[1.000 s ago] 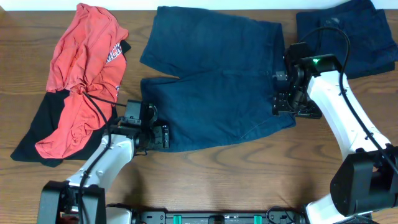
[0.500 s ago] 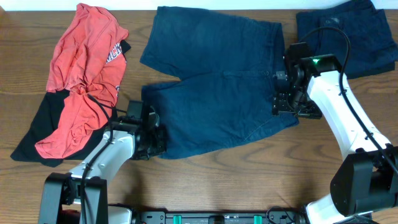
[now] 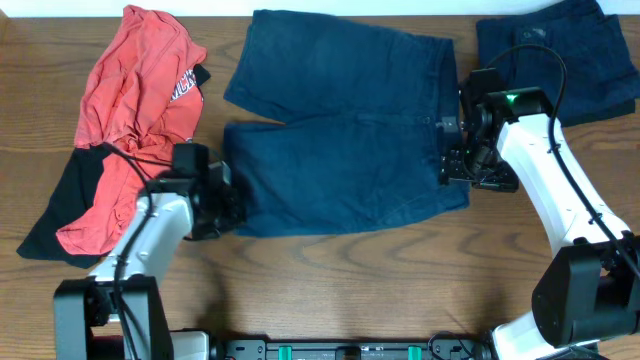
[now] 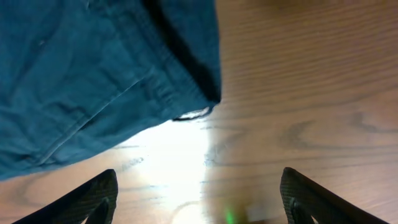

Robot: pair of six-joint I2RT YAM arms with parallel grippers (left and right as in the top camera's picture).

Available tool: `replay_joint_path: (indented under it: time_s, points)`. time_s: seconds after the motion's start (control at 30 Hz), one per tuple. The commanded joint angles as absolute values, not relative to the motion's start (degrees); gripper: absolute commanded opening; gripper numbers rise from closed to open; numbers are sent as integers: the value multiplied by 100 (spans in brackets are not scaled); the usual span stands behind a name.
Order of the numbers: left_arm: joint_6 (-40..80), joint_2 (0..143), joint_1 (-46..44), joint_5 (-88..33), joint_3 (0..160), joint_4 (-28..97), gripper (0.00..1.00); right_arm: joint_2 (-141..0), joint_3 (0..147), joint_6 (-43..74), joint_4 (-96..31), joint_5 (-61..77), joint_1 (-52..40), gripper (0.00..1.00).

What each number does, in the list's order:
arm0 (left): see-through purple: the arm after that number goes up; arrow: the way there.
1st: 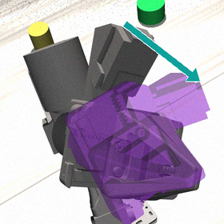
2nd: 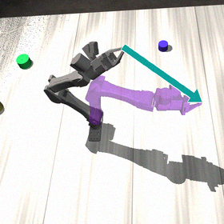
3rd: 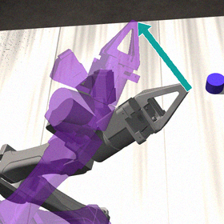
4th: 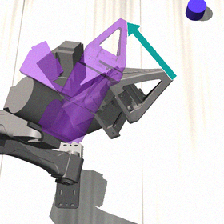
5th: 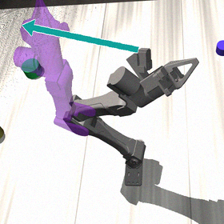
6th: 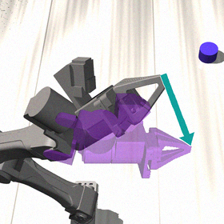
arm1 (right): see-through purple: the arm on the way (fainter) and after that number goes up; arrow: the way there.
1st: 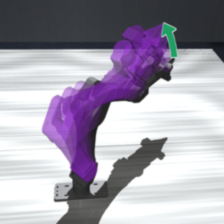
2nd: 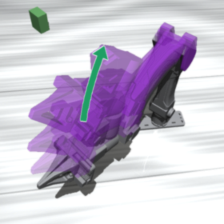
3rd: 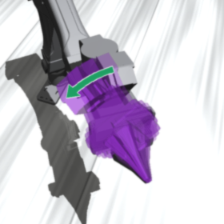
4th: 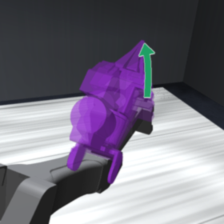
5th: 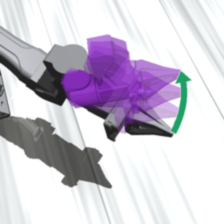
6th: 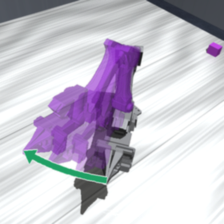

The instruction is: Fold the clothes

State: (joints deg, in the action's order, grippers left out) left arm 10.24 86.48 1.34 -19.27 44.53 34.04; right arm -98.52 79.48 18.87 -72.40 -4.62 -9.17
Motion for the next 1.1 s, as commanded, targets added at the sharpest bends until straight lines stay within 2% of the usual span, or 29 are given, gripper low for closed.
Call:
replay_joint_path:
  time_s: [0.0,0.23,0.7,0.8,0.87,0.9,1.07]
  points:
    - [751,8670,364,-1726,4641,3398,6,-9708,7717,1855,-7067,-362,-947,81]
    - [620,8670,449,-1704,4646,3404,6,-9708,6694,1798,-6029,-38,-1070,75]
    - [617,8670,449,-1686,4646,3406,6,-9708,5221,1992,-4198,-266,-1085,47]
    - [617,8670,449,-1686,4646,3424,6,-9708,5083,2123,-4025,-228,-1085,33]
    - [617,8670,449,-1686,4646,3430,6,-9708,5068,2126,-4040,-202,-1085,9]
    - [620,8667,449,-1686,4646,3430,6,-9708,5068,2126,-4062,-187,-1085,1]
    - [622,8385,480,-1686,4842,3841,6,-9607,5229,2141,-4375,-104,-1079,1]
